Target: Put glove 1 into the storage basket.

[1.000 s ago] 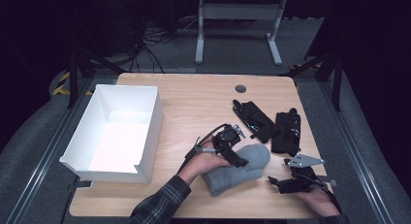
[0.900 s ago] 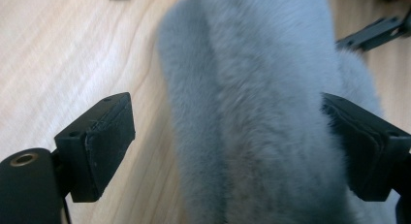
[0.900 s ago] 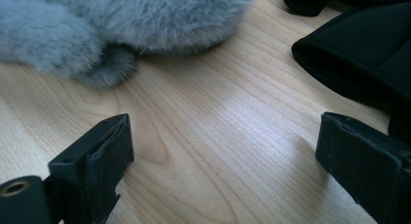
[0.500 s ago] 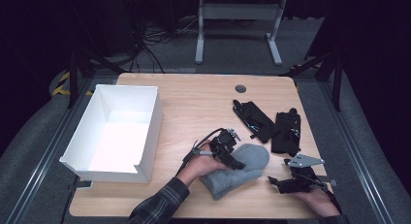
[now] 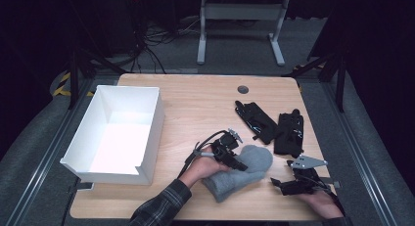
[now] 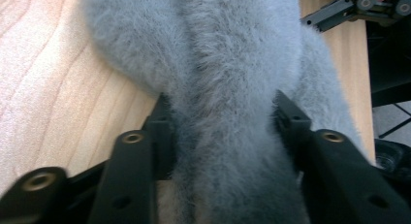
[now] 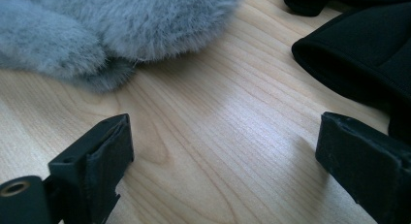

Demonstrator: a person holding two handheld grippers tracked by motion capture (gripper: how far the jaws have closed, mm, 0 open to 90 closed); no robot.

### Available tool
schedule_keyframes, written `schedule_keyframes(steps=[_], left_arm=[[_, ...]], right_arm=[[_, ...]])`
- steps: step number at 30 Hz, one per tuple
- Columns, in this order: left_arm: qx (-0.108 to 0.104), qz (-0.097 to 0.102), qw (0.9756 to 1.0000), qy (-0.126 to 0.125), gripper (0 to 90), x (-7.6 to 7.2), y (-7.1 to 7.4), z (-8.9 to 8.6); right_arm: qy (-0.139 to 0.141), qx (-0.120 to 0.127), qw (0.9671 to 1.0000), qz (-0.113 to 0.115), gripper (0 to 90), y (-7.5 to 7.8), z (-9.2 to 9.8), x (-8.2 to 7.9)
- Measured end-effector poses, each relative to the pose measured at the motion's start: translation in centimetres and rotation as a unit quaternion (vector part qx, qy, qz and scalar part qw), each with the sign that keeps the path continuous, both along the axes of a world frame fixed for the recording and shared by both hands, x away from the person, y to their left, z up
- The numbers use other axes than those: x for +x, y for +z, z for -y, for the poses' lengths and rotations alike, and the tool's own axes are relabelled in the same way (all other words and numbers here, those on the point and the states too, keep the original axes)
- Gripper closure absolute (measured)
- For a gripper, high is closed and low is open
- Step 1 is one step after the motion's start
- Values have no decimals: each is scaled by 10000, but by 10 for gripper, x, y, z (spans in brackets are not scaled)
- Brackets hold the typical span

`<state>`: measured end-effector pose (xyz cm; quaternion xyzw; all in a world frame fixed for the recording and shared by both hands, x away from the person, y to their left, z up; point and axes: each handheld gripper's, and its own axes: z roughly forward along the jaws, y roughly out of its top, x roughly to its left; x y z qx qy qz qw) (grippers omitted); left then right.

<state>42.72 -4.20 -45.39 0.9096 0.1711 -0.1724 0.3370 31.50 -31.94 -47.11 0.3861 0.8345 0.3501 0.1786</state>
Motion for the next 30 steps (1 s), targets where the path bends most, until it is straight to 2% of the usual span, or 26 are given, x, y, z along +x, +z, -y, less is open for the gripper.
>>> schedule_keyframes(steps=[5,7,17,22,30], left_arm=[[-36,105,9999,-22,674,-2,3,-1],[-83,63,9999,-12,694,-1,4,-2],[-273,90,9994,171,717,-2,16,-7],[-266,252,9988,323,717,-3,29,-12],[-534,480,9955,612,718,-2,57,-27]], right_arm=[[-1,1,10000,0,70,0,0,0],[-1,1,10000,1,70,0,0,0],[-1,3,10000,0,71,0,0,0],[-2,5,10000,-1,71,0,0,0],[-6,12,10000,-6,72,0,0,0]])
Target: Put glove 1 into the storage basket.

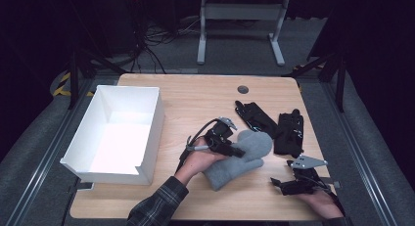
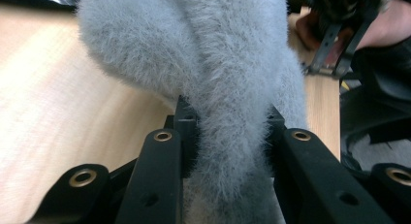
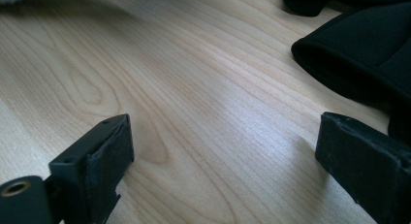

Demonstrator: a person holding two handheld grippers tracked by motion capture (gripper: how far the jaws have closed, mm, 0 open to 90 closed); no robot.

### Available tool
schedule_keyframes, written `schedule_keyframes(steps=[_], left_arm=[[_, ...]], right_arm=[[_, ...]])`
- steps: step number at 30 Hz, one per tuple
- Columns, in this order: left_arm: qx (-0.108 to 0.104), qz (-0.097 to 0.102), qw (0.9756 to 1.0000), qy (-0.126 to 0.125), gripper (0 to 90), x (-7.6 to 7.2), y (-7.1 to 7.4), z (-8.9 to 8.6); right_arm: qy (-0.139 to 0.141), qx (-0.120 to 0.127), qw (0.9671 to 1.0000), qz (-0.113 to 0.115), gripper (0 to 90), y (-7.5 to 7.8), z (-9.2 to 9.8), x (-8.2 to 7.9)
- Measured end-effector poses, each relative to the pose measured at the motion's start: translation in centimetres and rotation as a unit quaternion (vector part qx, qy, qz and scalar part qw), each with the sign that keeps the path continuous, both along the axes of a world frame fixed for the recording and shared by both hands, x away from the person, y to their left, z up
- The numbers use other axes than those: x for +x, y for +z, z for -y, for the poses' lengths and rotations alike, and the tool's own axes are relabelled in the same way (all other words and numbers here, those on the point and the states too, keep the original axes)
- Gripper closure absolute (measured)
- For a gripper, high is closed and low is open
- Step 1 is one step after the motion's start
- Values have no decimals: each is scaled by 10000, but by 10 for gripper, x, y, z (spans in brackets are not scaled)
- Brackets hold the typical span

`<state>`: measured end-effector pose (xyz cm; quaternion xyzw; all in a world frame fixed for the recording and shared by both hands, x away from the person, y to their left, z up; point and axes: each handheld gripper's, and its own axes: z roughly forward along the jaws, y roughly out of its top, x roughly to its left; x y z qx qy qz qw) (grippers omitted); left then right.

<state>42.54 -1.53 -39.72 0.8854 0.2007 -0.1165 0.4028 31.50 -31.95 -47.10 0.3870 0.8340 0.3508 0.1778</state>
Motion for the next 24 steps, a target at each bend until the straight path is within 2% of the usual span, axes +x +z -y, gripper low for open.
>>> schedule_keyframes(steps=[9,10,12,13,24], left_arm=[[-83,222,9990,376,718,0,34,-20],[-83,222,9990,376,718,0,34,-20],[-83,303,9983,485,718,1,48,-28],[-83,303,9983,485,718,1,48,-28],[-73,587,9945,863,719,1,97,-55]], right_arm=[[3,-5,10000,-4,72,0,0,0],[-1,0,10000,2,71,0,0,0],[3,-2,10000,-3,71,0,0,0],[3,-2,10000,-3,71,0,0,0],[4,0,10000,3,71,0,0,0]])
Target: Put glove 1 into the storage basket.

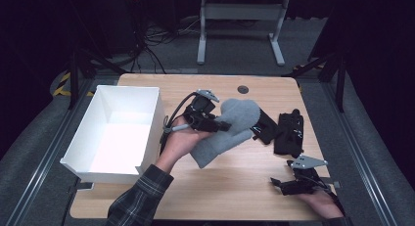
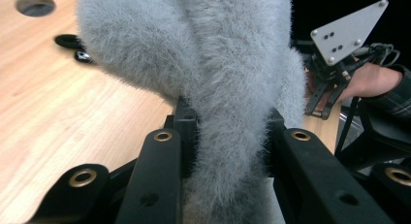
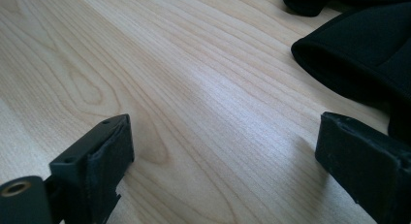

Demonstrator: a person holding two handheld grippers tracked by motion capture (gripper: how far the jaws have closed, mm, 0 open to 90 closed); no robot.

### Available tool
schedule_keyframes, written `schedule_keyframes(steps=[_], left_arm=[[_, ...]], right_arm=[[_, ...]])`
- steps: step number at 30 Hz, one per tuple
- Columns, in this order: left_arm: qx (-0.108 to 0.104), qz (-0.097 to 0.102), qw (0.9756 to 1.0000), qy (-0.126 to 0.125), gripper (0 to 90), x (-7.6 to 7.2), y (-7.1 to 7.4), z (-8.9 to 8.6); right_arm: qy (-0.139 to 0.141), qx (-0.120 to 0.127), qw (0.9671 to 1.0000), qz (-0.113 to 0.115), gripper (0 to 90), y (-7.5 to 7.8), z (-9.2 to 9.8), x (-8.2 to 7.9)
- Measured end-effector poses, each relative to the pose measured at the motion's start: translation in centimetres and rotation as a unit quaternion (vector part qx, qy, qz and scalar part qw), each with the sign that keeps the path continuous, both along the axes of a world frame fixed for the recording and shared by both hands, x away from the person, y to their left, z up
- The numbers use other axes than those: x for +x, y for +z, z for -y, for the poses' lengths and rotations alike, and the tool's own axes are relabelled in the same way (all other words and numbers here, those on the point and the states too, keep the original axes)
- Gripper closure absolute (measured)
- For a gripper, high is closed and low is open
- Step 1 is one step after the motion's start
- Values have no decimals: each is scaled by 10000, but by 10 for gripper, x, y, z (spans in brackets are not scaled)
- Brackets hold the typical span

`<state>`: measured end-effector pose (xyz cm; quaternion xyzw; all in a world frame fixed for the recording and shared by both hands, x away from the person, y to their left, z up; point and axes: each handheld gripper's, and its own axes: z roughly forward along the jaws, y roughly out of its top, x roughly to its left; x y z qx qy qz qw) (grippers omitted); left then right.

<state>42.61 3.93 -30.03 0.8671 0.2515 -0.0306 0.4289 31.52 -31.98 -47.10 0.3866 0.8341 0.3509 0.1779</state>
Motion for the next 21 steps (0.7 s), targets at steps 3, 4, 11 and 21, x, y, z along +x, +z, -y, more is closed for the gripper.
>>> schedule_keyframes(steps=[3,4,11,21], left_arm=[[13,49,10000,83,719,0,10,-8],[25,65,9999,103,719,1,14,-11],[-10,90,9996,267,719,3,34,-33],[43,242,9980,590,720,-2,61,-68]], right_arm=[[0,1,10000,0,72,0,0,0],[3,3,10000,-2,72,0,0,0],[1,3,10000,-2,72,0,0,0],[-3,5,10000,-7,72,0,0,0]])
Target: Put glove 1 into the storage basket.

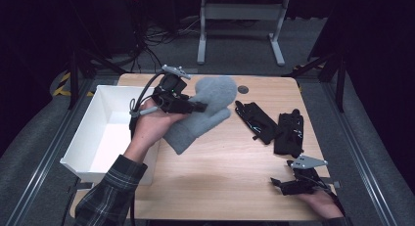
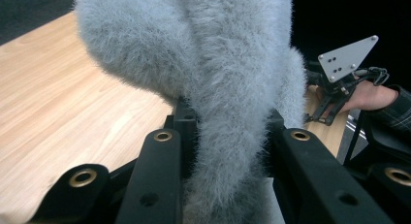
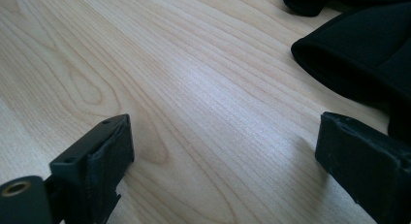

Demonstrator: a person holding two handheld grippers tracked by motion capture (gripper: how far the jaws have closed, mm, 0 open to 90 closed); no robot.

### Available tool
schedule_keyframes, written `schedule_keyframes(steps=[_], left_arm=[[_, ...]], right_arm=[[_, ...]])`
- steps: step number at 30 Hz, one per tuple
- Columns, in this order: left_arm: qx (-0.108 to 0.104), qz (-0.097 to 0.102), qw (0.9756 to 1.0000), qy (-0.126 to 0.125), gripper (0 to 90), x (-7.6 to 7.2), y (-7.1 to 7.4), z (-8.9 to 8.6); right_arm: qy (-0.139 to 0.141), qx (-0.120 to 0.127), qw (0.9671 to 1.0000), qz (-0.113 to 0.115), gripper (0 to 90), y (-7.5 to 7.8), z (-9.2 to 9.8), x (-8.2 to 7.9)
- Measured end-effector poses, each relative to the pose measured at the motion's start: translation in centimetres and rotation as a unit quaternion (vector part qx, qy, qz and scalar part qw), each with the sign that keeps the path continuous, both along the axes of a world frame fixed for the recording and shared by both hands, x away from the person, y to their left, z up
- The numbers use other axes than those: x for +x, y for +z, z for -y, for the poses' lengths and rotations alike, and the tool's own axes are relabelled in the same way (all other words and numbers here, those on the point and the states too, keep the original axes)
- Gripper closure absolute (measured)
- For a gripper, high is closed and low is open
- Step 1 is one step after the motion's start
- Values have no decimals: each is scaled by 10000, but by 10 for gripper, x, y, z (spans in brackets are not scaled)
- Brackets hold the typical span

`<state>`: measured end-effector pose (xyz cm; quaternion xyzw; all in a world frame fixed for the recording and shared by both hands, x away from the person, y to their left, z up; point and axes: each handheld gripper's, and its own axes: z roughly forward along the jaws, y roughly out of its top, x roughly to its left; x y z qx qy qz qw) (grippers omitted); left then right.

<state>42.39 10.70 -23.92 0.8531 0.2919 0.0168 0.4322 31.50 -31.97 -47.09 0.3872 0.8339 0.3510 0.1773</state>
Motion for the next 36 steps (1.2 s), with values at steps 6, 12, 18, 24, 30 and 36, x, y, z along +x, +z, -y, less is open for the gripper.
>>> schedule_keyframes(steps=[6,12,18,24,30,36], left_arm=[[-7,63,9996,261,720,-3,12,-30],[-106,107,9975,696,721,-7,20,-71],[-170,113,9934,1131,722,-12,20,-108],[-290,-6,9869,1588,721,-15,5,-145],[-251,-163,9802,1955,721,-13,-18,-167],[-138,-310,9736,2259,722,-12,-44,-177]], right_arm=[[2,0,10000,3,72,0,0,0],[2,-2,10000,4,73,0,0,0],[0,-1,10000,15,73,0,0,0],[-14,0,10000,13,74,0,0,0],[-18,6,10000,6,74,0,0,1],[-18,6,10000,8,74,0,0,1]])
